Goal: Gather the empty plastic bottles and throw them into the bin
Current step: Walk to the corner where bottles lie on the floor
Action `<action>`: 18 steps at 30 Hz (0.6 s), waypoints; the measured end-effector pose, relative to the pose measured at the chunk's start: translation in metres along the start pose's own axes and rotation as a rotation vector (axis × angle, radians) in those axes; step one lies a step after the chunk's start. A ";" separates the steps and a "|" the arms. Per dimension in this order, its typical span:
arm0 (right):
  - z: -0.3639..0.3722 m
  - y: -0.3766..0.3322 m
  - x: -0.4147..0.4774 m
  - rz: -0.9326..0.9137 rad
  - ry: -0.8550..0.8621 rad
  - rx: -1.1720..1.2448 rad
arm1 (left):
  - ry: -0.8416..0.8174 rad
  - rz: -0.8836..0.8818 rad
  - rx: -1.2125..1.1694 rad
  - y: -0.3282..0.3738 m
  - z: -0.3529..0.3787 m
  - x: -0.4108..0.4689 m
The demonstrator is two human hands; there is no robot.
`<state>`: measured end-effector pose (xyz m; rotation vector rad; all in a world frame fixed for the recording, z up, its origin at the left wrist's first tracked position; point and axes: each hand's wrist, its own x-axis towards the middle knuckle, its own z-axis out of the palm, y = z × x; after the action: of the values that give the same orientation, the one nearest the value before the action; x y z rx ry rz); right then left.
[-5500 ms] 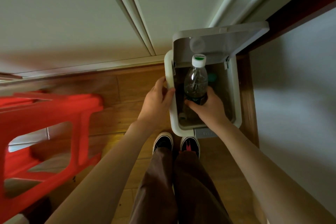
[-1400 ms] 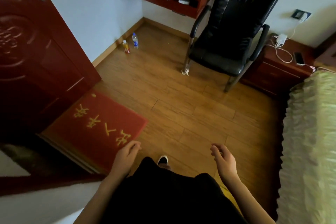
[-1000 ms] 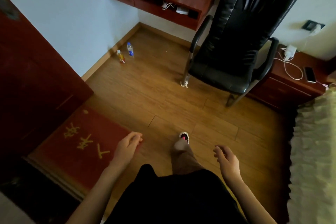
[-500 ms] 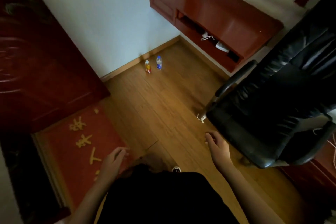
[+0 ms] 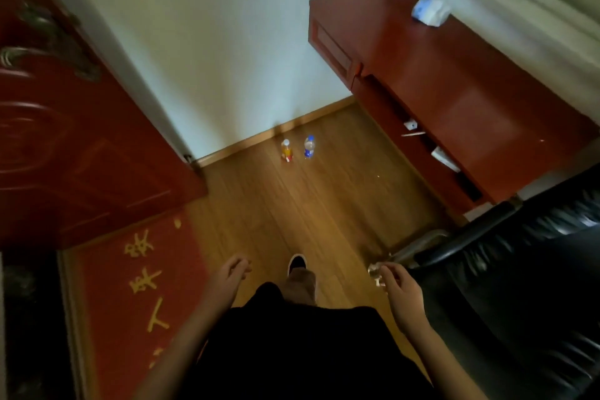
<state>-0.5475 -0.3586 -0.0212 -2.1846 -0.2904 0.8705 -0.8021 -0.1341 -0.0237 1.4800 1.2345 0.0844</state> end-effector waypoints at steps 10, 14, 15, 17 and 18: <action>-0.039 -0.091 0.143 0.043 0.072 0.008 | -0.012 0.211 0.016 0.161 -0.012 0.160; -0.044 -0.119 0.207 0.031 0.018 0.002 | 0.029 0.150 -0.001 0.182 0.000 0.199; -0.045 -0.128 0.226 0.010 -0.016 -0.009 | 0.043 0.127 -0.014 0.186 0.005 0.208; -0.045 -0.147 0.264 -0.026 -0.069 -0.035 | 0.080 0.079 -0.055 0.192 0.015 0.226; -0.046 -0.159 0.284 -0.039 -0.085 -0.042 | 0.105 0.049 -0.084 0.196 0.019 0.234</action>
<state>-0.2964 -0.1472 -0.0256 -2.1763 -0.3948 0.9449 -0.5640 0.0570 -0.0121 1.4475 1.2636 0.2465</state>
